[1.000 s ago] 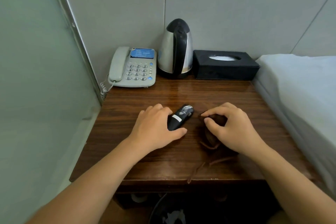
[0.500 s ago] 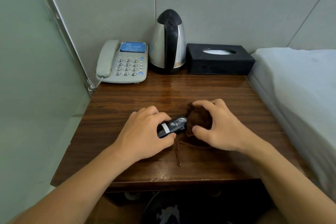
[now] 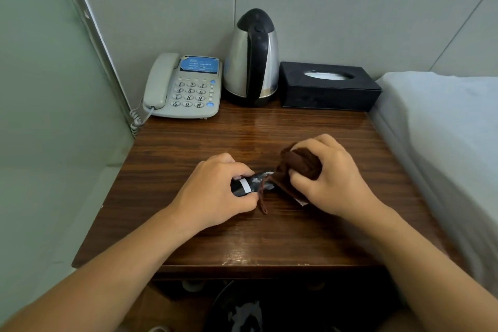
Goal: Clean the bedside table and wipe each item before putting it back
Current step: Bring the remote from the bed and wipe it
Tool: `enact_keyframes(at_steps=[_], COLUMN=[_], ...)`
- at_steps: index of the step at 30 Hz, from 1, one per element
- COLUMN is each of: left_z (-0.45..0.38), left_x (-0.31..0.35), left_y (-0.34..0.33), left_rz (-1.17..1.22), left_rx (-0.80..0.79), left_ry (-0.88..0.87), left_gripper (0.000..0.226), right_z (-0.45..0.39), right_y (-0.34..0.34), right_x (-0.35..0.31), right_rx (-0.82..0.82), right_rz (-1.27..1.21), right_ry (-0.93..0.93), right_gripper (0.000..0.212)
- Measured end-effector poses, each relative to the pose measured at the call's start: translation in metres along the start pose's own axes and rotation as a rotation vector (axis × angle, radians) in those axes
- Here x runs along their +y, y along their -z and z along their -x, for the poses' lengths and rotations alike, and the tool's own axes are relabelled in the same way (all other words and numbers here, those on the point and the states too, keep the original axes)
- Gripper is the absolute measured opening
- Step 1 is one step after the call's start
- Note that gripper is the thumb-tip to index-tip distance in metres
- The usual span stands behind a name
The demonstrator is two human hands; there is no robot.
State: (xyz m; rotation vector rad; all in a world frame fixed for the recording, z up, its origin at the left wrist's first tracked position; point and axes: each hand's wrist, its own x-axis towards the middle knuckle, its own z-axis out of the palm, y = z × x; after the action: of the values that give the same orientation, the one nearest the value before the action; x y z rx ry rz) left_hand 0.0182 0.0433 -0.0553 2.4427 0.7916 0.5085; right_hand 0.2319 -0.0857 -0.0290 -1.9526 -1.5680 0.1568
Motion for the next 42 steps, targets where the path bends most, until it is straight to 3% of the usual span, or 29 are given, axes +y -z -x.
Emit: enact_keyframes(at_steps=[5,7,13,21,27,31,37,42], left_z=[0.0,0.001,0.0,0.001,0.001,0.002,0.0,0.0], left_x=[-0.004,-0.004,0.0,0.002,0.001,0.0,0.0,0.0], left_y=[-0.001,-0.002,-0.001,-0.002,-0.001,-0.001,-0.002,-0.002], left_rz=[0.07,0.092,0.098,0.094,0.085,0.095,0.102,0.092], left_rx=[-0.026,-0.034,-0.013,-0.01,-0.005,0.0,0.009,-0.001], left_ry=[0.023,0.01,-0.011,-0.012,-0.007,0.005,-0.002,-0.012], left_gripper=[0.051,0.044,0.032,0.03,0.035,0.036,0.032,0.036], right_z=[0.014,0.017,0.009,0.014,-0.01,0.008,0.0,0.005], right_y=[-0.016,-0.015,-0.021,-0.02,-0.022,-0.021,-0.018,-0.02], right_x=[-0.014,-0.014,-0.018,-0.02,-0.014,-0.015,-0.01,-0.015], right_rx=[-0.114,-0.15,-0.012,-0.136,-0.064,-0.134,-0.044,-0.141], right_rz=[0.02,0.052,-0.021,0.167,0.06,0.101,0.089,0.067], right_ry=[0.156,0.191,0.022,0.161,0.115,0.295,0.193,0.281], right_gripper=[0.044,0.046,0.04,0.064,0.03,0.033,0.029,0.03])
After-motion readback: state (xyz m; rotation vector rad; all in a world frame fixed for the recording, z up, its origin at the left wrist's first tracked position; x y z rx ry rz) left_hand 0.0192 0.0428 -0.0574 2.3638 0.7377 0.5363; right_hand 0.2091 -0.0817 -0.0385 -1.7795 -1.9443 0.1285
